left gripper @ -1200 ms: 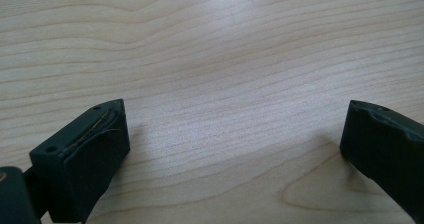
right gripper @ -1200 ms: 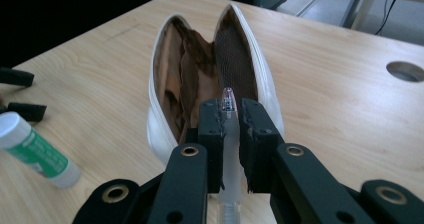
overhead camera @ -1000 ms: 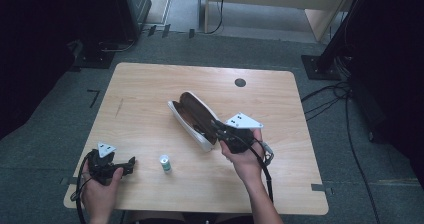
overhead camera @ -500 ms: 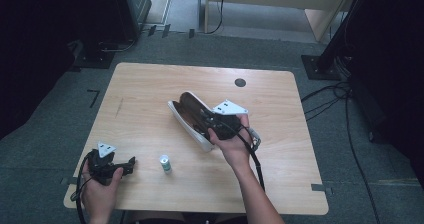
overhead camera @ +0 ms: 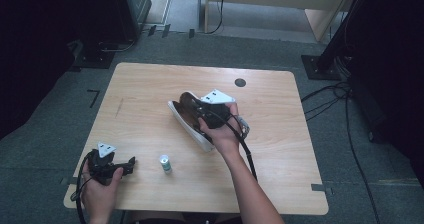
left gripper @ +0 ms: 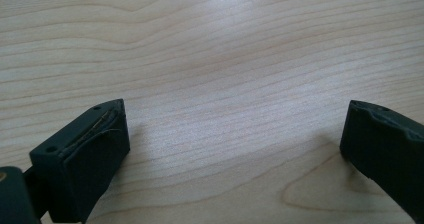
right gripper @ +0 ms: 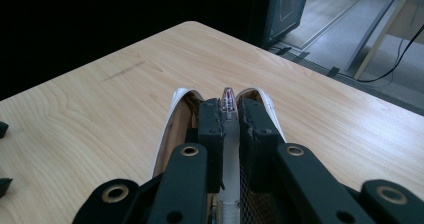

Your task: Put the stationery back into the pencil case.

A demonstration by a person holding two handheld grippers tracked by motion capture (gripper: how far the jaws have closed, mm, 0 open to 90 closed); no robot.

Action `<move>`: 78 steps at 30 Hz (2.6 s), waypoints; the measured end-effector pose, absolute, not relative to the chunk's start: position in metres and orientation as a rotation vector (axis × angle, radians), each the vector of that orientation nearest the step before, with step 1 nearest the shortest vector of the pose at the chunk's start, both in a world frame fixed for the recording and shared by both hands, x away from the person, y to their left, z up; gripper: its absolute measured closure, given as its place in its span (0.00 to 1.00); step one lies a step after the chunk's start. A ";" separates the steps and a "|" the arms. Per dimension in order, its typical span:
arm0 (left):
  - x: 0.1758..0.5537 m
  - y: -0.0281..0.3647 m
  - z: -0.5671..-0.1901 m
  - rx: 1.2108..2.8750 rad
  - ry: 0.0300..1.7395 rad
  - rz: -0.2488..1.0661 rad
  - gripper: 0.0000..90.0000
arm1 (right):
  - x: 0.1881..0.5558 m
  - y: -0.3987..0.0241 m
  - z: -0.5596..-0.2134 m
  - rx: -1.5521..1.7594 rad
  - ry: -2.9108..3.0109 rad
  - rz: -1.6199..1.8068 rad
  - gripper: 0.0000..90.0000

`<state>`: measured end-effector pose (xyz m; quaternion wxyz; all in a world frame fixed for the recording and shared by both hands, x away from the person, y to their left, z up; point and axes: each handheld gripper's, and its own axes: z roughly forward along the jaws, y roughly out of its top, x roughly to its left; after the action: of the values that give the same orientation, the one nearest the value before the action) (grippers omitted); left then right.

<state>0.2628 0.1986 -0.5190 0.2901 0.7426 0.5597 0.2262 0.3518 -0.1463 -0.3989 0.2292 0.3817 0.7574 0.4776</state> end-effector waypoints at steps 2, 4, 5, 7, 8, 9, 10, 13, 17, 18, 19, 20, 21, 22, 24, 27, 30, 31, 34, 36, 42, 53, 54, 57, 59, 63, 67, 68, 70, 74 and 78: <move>0.263 0.199 -0.519 1.981 1.492 0.604 0.00 | 0.354 -0.145 -0.401 1.053 2.084 1.312 0.90; 0.263 0.199 -0.519 1.982 1.491 0.603 0.00 | 0.355 -0.143 -0.405 1.056 2.088 1.306 0.90; 0.263 0.199 -0.519 1.981 1.491 0.603 0.00 | 0.356 -0.143 -0.407 1.053 2.094 1.302 0.90; 0.263 0.199 -0.519 1.981 1.492 0.603 0.00 | 0.355 -0.142 -0.410 1.057 2.097 1.300 0.90; 0.263 0.199 -0.519 1.981 1.492 0.603 0.00 | 0.355 -0.142 -0.412 1.055 2.104 1.296 0.90; 0.263 0.199 -0.519 1.981 1.492 0.603 0.00 | 0.355 -0.142 -0.414 1.058 2.110 1.289 0.90; 0.263 0.199 -0.519 1.981 1.492 0.603 0.00 | 0.354 -0.142 -0.416 1.056 2.116 1.285 0.90; 0.263 0.199 -0.519 1.980 1.492 0.603 0.00 | 0.352 -0.142 -0.420 1.056 2.129 1.261 0.90; 0.263 0.199 -0.519 1.981 1.493 0.603 0.00 | 0.349 -0.143 -0.426 1.052 2.149 1.224 0.90; 0.263 0.199 -0.519 1.981 1.492 0.604 0.00 | 0.349 -0.143 -0.428 1.048 2.153 1.213 0.90; 0.263 0.199 -0.519 1.983 1.491 0.603 0.00 | 0.348 -0.143 -0.429 1.054 2.157 1.205 0.90; 0.263 0.199 -0.519 1.984 1.491 0.604 0.00 | 0.349 -0.143 -0.431 1.049 2.159 1.195 0.90; 0.263 0.199 -0.519 1.984 1.492 0.604 0.00 | 0.349 -0.143 -0.431 1.047 2.161 1.189 0.90; 0.263 0.199 -0.519 1.983 1.492 0.603 0.00 | 0.349 -0.143 -0.433 1.053 2.160 1.179 0.90; 0.263 0.199 -0.519 1.982 1.493 0.603 0.00 | 0.351 -0.142 -0.435 1.067 2.147 1.166 0.89; 0.263 0.199 -0.519 1.981 1.492 0.603 0.00 | 0.352 -0.141 -0.437 1.061 2.146 1.134 0.89; 0.263 0.199 -0.519 1.981 1.492 0.603 0.00 | 0.354 -0.139 -0.439 1.056 2.142 1.117 0.89; 0.263 0.199 -0.519 1.981 1.492 0.603 0.00 | 0.354 -0.139 -0.440 1.056 2.147 1.116 0.89; 0.263 0.199 -0.519 1.981 1.492 0.603 0.00 | 0.356 -0.138 -0.442 1.063 2.151 1.113 0.89; 0.263 0.199 -0.519 1.982 1.492 0.603 0.00 | 0.357 -0.137 -0.443 1.073 2.155 1.104 0.89; 0.263 0.199 -0.519 1.981 1.492 0.603 0.00 | 0.359 -0.137 -0.447 1.074 2.175 1.066 0.88; 0.263 0.199 -0.519 1.981 1.493 0.603 0.00 | 0.350 -0.143 -0.442 1.073 2.164 1.104 0.87; 0.263 0.199 -0.519 1.982 1.492 0.603 0.00 | 0.349 -0.144 -0.442 1.073 2.166 1.114 0.87; 0.263 0.199 -0.519 1.982 1.492 0.603 0.00 | 0.345 -0.146 -0.441 1.069 2.171 1.132 0.84; 0.263 0.199 -0.519 1.982 1.492 0.602 0.00 | 0.343 -0.147 -0.440 1.066 2.184 1.153 0.81; 0.263 0.199 -0.519 1.984 1.491 0.604 0.00 | 0.336 -0.149 -0.435 1.077 2.209 1.207 0.76; 0.263 0.199 -0.519 1.981 1.492 0.604 0.00 | 0.327 -0.149 -0.427 1.075 2.227 1.252 0.68; 0.263 0.199 -0.519 1.981 1.493 0.603 0.00 | 0.324 -0.148 -0.425 1.075 2.238 1.261 0.63; 0.263 0.199 -0.519 1.982 1.492 0.604 0.00 | 0.320 -0.146 -0.423 1.068 2.254 1.274 0.58; 0.263 0.199 -0.519 1.980 1.493 0.604 0.00 | 0.310 -0.141 -0.418 1.031 2.268 1.273 0.49; 0.263 0.199 -0.519 1.981 1.492 0.604 0.00 | 0.302 -0.137 -0.416 1.023 2.274 1.290 0.43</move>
<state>0.2628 0.1987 -0.5190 0.2902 0.7428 0.5593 0.2263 0.3021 -0.1368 -0.4157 0.1662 0.3592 0.7988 0.4532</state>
